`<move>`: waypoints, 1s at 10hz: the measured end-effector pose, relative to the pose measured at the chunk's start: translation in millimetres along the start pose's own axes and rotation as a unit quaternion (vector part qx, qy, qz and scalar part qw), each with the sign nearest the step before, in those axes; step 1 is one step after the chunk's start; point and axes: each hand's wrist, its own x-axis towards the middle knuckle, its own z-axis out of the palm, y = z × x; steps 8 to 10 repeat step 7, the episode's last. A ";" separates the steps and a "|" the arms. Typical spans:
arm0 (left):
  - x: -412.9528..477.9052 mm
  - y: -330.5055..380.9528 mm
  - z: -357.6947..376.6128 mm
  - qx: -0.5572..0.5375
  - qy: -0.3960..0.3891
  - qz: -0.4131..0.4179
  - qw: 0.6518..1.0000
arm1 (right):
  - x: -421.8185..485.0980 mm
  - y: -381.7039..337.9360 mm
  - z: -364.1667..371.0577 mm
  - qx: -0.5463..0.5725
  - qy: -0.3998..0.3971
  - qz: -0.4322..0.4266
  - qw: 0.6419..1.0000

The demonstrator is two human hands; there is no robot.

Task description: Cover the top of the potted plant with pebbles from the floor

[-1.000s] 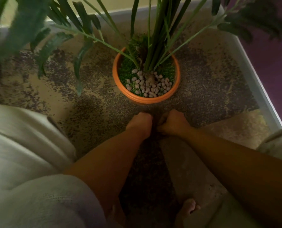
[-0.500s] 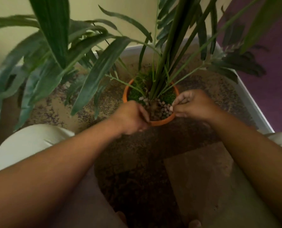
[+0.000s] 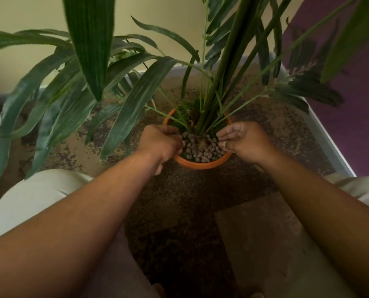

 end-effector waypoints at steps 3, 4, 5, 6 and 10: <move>1.0 -3.9 1.0 0.059 -0.006 0.038 0.997 | -0.7 2.0 -2.8 0.031 0.004 0.004 1.000; 0.4 -5.8 3.1 0.086 0.003 0.071 0.994 | -2.7 2.6 -1.8 0.001 0.022 -0.008 1.000; -4.0 -5.5 3.8 0.126 0.011 0.100 0.987 | -3.5 0.5 -5.1 -0.037 0.025 -0.015 0.999; -22.6 -10.2 2.6 0.222 0.005 0.124 0.967 | -17.9 -5.9 -3.8 -0.033 -0.024 -0.004 0.999; -50.5 -0.5 4.4 0.306 0.002 0.136 0.942 | -37.7 -20.5 -8.1 -0.091 -0.012 0.006 0.996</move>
